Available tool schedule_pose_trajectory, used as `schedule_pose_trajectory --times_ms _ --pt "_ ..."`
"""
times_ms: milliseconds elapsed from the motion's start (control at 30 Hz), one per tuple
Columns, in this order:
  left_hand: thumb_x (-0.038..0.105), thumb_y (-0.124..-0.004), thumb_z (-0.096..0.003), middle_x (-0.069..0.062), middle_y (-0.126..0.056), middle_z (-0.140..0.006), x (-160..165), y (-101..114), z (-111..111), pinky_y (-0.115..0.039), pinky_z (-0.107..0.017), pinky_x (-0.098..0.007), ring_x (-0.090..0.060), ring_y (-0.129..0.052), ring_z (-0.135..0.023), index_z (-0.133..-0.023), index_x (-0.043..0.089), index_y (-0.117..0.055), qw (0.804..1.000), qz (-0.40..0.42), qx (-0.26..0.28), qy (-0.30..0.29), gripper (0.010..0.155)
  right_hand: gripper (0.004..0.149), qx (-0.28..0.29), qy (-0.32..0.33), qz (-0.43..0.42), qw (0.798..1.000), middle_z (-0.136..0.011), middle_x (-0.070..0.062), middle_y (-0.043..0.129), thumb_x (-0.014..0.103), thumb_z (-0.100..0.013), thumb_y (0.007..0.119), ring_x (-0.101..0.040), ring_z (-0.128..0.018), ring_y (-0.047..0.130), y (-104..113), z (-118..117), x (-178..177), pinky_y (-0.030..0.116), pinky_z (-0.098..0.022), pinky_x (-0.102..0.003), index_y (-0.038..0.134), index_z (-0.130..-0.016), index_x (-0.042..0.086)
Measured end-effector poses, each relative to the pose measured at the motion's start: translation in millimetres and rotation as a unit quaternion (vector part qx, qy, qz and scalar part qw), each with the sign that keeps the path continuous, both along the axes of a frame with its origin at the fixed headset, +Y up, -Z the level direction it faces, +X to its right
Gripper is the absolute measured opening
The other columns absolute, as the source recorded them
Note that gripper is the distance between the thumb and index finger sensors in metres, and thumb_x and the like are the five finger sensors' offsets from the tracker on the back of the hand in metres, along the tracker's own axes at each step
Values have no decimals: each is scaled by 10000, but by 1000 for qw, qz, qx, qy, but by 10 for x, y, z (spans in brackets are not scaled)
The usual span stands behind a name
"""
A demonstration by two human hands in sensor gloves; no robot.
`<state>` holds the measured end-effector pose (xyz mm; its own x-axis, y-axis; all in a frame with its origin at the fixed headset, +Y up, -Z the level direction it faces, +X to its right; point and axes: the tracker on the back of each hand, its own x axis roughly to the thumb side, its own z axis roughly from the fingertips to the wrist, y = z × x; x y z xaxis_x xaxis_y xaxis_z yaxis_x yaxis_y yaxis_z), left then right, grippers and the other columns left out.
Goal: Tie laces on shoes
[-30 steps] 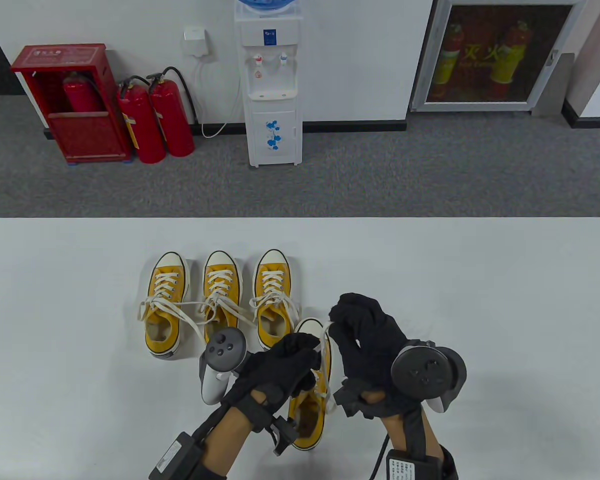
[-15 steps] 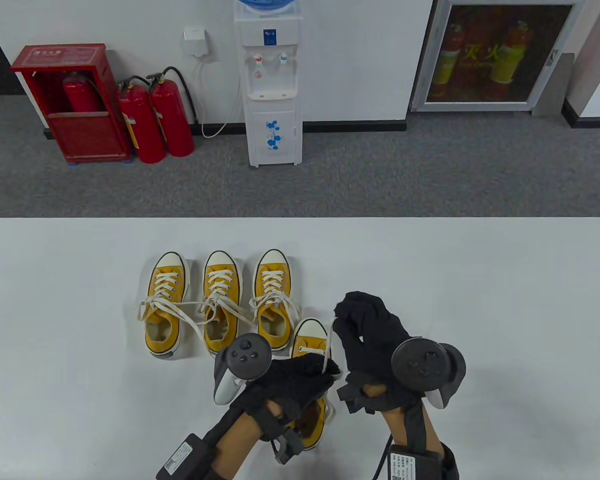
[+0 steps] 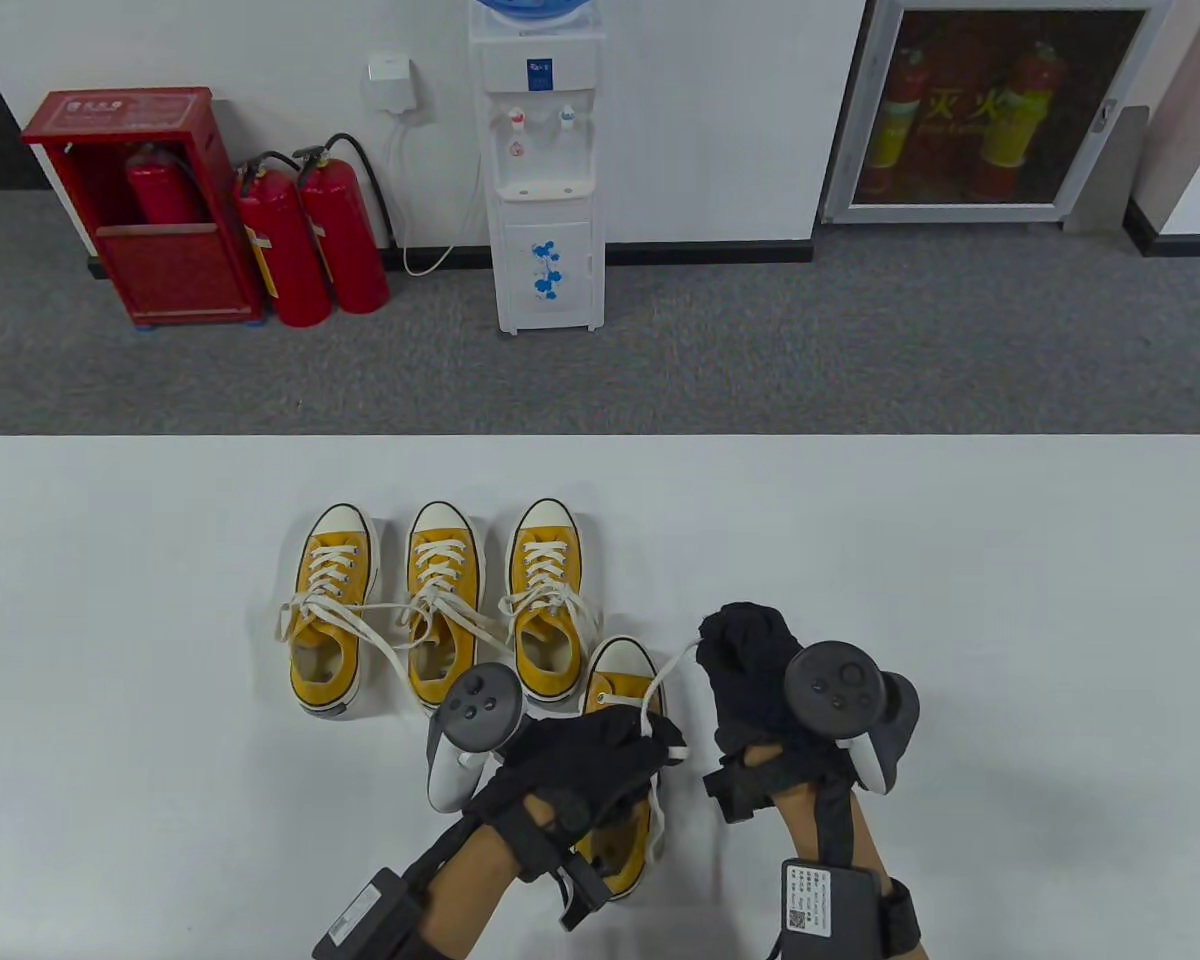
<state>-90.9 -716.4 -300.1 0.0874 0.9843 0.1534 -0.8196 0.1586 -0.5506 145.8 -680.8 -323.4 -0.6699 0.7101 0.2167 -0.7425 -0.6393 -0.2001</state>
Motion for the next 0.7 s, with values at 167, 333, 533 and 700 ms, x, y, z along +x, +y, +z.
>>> schedule_pose_trajectory --times_ms 167,333,533,700 --pt "461 -829 -475 44 -1048 -505 -22 -28 -8 -901 -127 -349 -122 -1015 -123 -831 307 -905 997 60 -37 6 396 423 -24 25 18 999 -920 -72 752 375 -435 784 -212 -600 994 -139 -17 -32 756 -584 -521 794 -813 187" --pt "444 -827 -481 41 -1061 -557 -41 -47 -25 -902 -138 -343 -124 -1020 -144 -844 314 -894 996 80 -49 5 392 461 -39 37 8 999 -982 -80 714 341 -446 768 -269 -724 969 -221 -12 -43 728 -616 -550 784 -881 189" --pt "435 -815 -489 40 -1048 -612 -60 -41 -35 -898 -152 -333 -114 -1014 -167 -865 340 -873 995 87 -51 8 392 528 -34 46 -11 998 -1062 -83 631 295 -461 743 -323 -836 910 -141 85 -3 685 -645 -574 710 -980 205" --pt "423 -805 -493 36 -1026 -651 -81 -46 -44 -894 -165 -328 -113 -1010 -192 -877 363 -856 994 91 -54 13 391 605 -30 95 -39 994 -1114 -68 515 258 -444 792 -351 -958 769 -69 242 -53 607 -682 -615 632 -1027 240"
